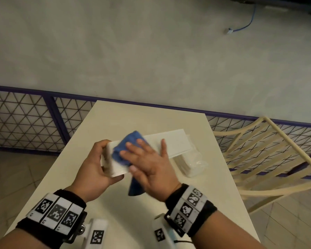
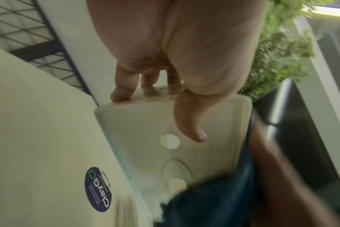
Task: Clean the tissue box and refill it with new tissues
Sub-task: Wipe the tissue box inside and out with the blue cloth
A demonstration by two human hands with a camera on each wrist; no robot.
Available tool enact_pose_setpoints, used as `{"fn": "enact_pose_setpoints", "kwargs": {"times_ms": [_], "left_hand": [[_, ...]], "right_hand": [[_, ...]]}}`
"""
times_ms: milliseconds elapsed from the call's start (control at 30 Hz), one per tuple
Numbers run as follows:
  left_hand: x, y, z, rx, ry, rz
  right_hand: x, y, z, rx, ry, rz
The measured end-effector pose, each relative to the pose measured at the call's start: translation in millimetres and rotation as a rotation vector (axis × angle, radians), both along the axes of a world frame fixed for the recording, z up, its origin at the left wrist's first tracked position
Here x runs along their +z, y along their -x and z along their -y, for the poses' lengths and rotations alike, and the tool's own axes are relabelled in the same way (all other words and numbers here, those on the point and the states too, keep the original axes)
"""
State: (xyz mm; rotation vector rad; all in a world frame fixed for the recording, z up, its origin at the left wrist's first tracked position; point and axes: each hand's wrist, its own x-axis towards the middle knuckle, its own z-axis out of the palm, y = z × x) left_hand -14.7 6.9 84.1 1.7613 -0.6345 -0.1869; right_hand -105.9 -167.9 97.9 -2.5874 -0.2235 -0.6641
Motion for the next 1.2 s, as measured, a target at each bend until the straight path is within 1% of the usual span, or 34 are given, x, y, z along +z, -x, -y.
{"fn": "enact_pose_setpoints", "kwargs": {"times_ms": [33,133,200,267,300,367,433,500,567,600,633,700,733,833,900,967,1000,1067,1133,1200], "left_hand": [[-0.8,-0.6,-4.6,-0.008,-0.002,-0.011],[-3.3,-1.7,-19.0,-0.032,-0.015,-0.022],[-0.9,-0.4,-23.0,-0.034,-0.033,-0.001],[0.6,-0.6,-21.1,-0.033,-0.044,0.023],[1.5,-1.1,-18.1,-0.031,-0.058,0.04],[3.3,-2.6,-11.4,-0.012,-0.083,0.086],[6.4,-2.5,-4.7,-0.001,-0.058,0.087],[9.9,-1.6,-2.1,-0.012,-0.013,0.06],[12.5,-1.6,-5.0,-0.048,0.014,0.044],[13.0,-1.8,-8.4,-0.062,0.014,0.037],[12.9,-2.4,-12.3,-0.069,0.002,0.034],[11.2,-4.6,-20.0,-0.08,-0.024,0.028],[10.3,-6.1,-24.0,-0.088,-0.026,0.014],[9.4,-10.0,-30.6,-0.12,-0.005,-0.037],[8.4,-13.8,-33.8,-0.136,0.004,-0.036],[11.4,-18.3,-39.7,-0.145,0.007,-0.035],[14.3,-20.6,-43.5,-0.157,0.01,-0.04],[21.5,-24.7,-50.7,-0.189,0.011,-0.099],[23.9,-28.5,-54.2,-0.208,-0.019,-0.153],[25.8,-30.0,-52.3,-0.171,-0.104,-0.153]], "right_hand": [[-2.1,0.8,18.0,-0.088,-0.017,-0.026],[-8.4,0.8,69.2,-0.37,-0.187,-0.106],[-12.5,0.1,81.3,-0.466,-0.244,-0.131],[-12.4,-2.5,69.3,-0.5,-0.262,-0.134],[-10.9,-3.5,56.0,-0.485,-0.253,-0.131],[-3.5,-3.8,20.0,-0.373,-0.192,-0.126],[2.9,-1.6,-14.6,-0.232,-0.086,-0.135],[6.1,2.1,-33.3,-0.137,0.04,-0.113],[2.8,3.8,-23.8,-0.151,0.157,-0.034],[-0.7,4.4,-10.4,-0.203,0.17,-0.004],[-4.5,5.4,6.4,-0.28,0.127,0.009],[-8.2,8.2,40.9,-0.428,-0.095,-0.047],[-8.4,9.8,52.5,-0.459,-0.209,-0.08],[-3.9,12.3,66.7,-0.45,-0.438,-0.057],[4.4,15.7,68.7,-0.433,-0.673,-0.056],[13.5,23.3,73.7,-0.298,-0.938,-0.112],[18.0,29.0,78.8,-0.203,-0.94,-0.133],[25.7,38.2,87.2,-0.058,-0.758,-0.183],[31.8,39.6,89.8,-0.024,-0.645,-0.216],[33.2,38.1,88.5,-0.034,-0.585,-0.175]]}}
